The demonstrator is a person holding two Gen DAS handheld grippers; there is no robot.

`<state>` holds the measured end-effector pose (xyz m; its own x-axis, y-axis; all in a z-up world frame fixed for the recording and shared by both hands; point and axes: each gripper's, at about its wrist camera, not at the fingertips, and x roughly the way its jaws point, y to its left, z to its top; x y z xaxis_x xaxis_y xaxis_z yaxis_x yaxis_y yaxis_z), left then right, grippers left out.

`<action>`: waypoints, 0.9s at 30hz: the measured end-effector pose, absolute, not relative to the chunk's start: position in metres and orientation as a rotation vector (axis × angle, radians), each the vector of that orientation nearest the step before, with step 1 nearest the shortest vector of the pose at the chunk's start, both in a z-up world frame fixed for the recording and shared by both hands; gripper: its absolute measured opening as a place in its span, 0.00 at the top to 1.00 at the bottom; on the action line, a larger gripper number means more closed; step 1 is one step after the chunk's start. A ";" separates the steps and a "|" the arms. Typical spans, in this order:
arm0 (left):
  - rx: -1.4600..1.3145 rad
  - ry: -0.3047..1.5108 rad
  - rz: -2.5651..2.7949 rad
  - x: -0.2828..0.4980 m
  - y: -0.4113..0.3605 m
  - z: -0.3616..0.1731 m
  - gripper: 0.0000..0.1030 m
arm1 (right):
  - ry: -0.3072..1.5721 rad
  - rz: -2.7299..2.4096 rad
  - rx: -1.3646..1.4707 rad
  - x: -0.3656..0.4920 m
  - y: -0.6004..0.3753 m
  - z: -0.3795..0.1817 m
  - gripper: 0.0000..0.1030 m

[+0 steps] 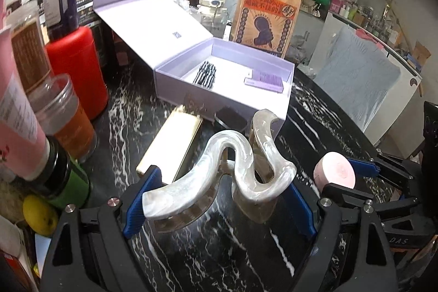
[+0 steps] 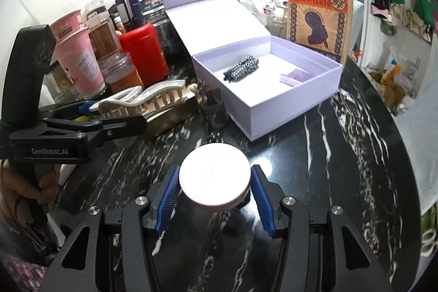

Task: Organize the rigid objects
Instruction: 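Carry the compact with the right tool while the left tool carries the claw clip to the box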

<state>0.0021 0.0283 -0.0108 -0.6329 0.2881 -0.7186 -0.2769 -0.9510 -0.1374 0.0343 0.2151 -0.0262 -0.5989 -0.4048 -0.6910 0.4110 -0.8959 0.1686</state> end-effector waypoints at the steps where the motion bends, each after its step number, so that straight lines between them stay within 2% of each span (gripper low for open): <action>1: -1.135 -0.019 2.587 0.000 0.029 -0.008 0.16 | 0.011 -2.461 1.056 0.032 0.216 -0.024 0.50; 27: -0.986 0.016 2.595 -0.069 0.060 0.039 0.16 | 0.039 -2.529 0.931 -0.039 0.235 0.028 0.50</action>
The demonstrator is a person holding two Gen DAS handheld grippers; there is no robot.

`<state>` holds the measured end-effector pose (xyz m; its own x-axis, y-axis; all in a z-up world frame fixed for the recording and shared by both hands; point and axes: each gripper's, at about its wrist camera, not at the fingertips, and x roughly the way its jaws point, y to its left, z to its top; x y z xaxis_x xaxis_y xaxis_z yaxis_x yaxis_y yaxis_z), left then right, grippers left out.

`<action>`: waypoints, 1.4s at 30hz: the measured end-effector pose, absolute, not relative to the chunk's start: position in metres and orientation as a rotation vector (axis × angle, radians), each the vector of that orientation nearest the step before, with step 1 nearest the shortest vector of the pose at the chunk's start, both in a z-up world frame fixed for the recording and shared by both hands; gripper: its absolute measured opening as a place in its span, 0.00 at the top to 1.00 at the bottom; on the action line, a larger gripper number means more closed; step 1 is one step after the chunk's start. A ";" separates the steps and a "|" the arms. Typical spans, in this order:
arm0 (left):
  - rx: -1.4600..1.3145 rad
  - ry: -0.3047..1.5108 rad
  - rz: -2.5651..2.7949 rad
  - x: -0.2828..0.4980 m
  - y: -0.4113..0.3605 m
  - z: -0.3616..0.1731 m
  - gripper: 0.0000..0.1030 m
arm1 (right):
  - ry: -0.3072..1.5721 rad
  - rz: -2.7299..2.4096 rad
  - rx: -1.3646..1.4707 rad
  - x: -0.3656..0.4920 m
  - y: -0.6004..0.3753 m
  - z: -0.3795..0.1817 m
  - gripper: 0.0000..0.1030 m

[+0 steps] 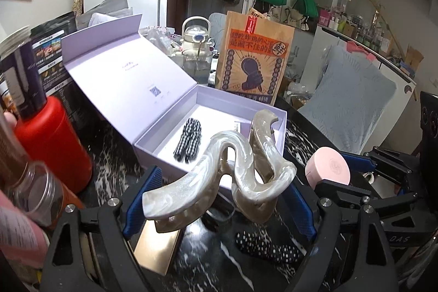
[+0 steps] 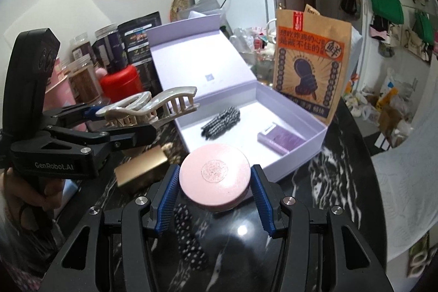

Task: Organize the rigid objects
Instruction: 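Carry the compact with the right tool while the left tool carries the claw clip to the box, then lower the compact with the right tool while the left tool lowers the claw clip into the box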

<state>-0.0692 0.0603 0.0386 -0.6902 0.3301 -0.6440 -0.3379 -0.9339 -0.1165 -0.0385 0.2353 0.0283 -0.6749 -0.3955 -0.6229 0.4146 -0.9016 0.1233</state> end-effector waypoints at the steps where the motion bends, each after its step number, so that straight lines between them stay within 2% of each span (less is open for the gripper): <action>1: -0.983 0.018 2.594 -0.073 0.061 0.040 0.16 | 0.039 -2.531 0.928 -0.041 0.236 0.030 0.50; 21: -0.903 0.131 2.600 -0.141 0.089 0.057 0.16 | 0.035 -2.577 0.851 -0.116 0.248 0.064 0.50; 28: -0.892 0.105 2.602 -0.166 0.094 0.060 0.16 | 0.041 -2.611 0.810 -0.139 0.253 0.077 0.50; 42: -0.944 0.146 2.639 -0.201 0.106 0.043 0.16 | -0.014 -2.641 0.876 -0.180 0.261 0.061 0.50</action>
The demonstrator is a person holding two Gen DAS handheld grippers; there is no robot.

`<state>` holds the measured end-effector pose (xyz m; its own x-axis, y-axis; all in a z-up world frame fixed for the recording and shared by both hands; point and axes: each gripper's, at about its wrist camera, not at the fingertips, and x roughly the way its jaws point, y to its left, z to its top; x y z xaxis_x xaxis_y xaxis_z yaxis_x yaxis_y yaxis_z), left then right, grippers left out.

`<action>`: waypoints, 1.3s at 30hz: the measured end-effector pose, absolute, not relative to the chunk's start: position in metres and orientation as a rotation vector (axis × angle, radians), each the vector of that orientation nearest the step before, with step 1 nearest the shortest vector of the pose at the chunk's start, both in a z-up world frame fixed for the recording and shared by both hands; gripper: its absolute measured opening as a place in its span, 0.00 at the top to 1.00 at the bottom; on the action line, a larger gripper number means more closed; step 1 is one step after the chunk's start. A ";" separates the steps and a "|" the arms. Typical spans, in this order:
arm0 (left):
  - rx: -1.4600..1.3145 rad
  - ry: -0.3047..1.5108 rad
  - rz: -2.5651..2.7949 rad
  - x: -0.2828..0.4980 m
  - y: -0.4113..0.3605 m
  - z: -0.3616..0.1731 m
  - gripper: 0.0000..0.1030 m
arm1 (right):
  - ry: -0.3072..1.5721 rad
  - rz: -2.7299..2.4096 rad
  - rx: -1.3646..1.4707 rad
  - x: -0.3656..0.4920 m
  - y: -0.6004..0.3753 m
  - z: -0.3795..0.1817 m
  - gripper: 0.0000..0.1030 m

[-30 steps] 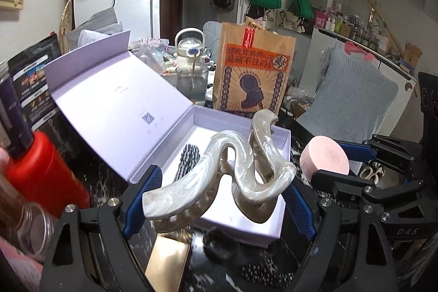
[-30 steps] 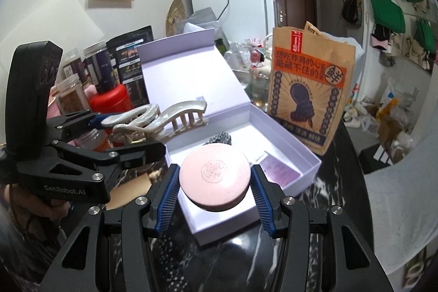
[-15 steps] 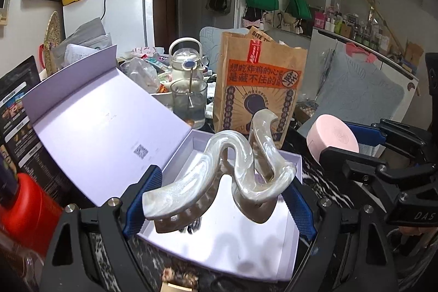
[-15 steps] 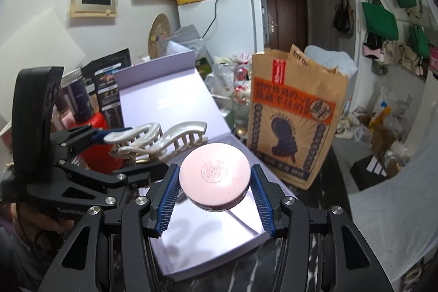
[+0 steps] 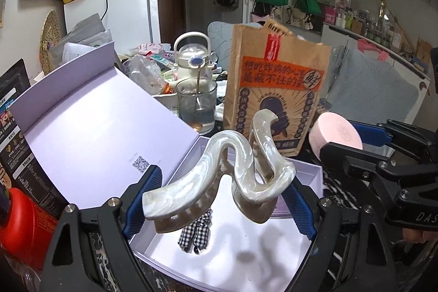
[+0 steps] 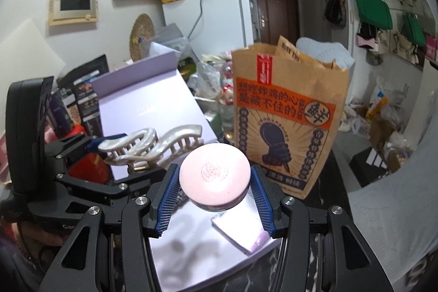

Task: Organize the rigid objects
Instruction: 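Lower the compact with the right tool while the left tool lowers the claw clip into the box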

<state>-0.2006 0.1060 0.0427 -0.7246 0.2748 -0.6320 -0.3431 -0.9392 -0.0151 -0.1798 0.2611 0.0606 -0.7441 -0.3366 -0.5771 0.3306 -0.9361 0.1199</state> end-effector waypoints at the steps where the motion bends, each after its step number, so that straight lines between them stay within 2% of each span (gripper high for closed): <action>1: -0.954 0.151 2.640 -0.203 0.106 0.039 0.16 | -0.011 -2.650 0.883 -0.181 0.261 0.059 0.50; 20: -1.098 0.173 2.609 -0.230 0.108 -0.012 0.16 | 0.008 -2.639 1.040 -0.204 0.260 -0.007 0.50; 39: -1.289 0.180 2.571 -0.243 0.113 -0.048 0.16 | 0.043 -2.626 1.112 -0.214 0.256 -0.034 0.50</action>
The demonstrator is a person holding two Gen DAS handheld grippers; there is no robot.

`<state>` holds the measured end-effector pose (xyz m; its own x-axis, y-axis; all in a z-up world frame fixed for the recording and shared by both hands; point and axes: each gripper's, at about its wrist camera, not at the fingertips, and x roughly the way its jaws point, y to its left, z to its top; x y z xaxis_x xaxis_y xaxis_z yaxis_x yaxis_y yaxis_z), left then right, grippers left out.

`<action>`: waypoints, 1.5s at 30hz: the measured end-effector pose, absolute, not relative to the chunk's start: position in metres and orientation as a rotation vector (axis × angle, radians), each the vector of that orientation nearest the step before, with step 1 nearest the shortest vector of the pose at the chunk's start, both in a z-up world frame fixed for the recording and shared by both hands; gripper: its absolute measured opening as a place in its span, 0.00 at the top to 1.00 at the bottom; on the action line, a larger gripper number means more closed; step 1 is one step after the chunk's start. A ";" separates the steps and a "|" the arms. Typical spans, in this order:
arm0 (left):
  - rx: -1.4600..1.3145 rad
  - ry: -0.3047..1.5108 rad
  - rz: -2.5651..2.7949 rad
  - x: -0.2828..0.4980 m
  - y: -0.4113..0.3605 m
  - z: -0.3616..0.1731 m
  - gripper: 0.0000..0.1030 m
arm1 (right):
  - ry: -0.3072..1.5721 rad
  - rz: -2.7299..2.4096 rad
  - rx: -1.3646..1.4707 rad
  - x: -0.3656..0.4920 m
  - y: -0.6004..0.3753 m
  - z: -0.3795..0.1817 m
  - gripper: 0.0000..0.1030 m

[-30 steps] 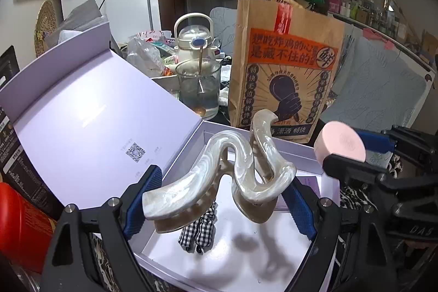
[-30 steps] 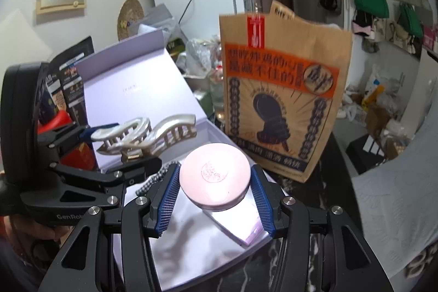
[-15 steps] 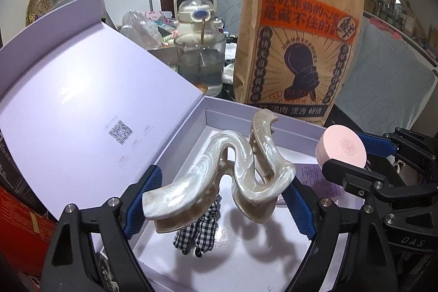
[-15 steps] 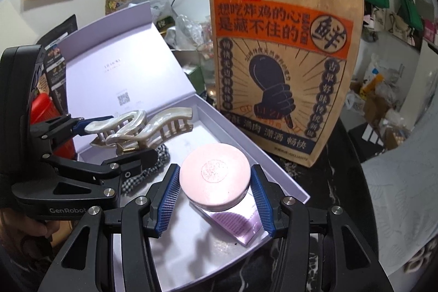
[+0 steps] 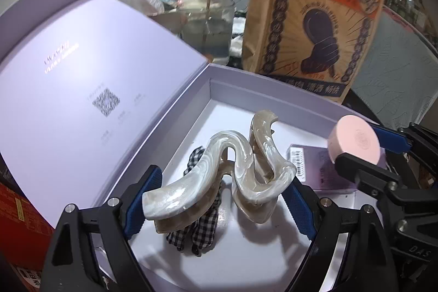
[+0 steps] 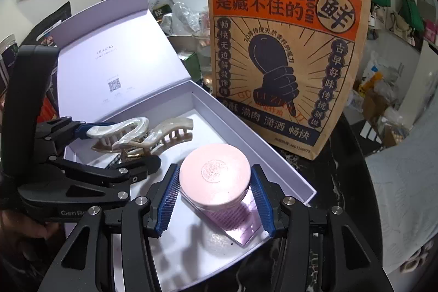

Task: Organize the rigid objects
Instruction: 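Lower the compact with the right tool while the left tool lowers the claw clip into the box, then open both tools to release the compact and claw clip, then withdraw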

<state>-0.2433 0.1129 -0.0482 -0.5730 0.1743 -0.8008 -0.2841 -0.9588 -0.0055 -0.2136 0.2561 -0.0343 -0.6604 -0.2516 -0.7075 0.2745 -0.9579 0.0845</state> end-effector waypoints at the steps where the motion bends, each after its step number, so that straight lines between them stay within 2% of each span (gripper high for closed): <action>1: -1.300 0.174 2.567 -0.244 0.112 -0.050 0.16 | 0.042 -2.625 1.116 -0.214 0.256 -0.036 0.50; 28: -1.485 0.155 2.495 -0.256 0.111 -0.061 0.15 | 0.171 -2.636 1.188 -0.215 0.247 -0.055 0.50; 32: -1.492 0.160 2.509 -0.254 0.111 -0.059 0.15 | 0.185 -2.667 1.161 -0.212 0.250 -0.049 0.41; 43: -1.500 0.141 2.516 -0.250 0.105 -0.051 0.15 | 0.181 -2.676 1.147 -0.209 0.248 -0.038 0.41; 45: -1.504 0.131 2.516 -0.249 0.105 -0.048 0.12 | 0.183 -2.692 1.142 -0.207 0.249 -0.034 0.41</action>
<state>-0.2486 0.1045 -0.0479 -0.4588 0.1315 -0.8787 -0.2220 -0.9746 -0.0299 -0.2074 0.2489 -0.0341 -0.6770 -0.1449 -0.7215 0.2412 -0.9700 -0.0316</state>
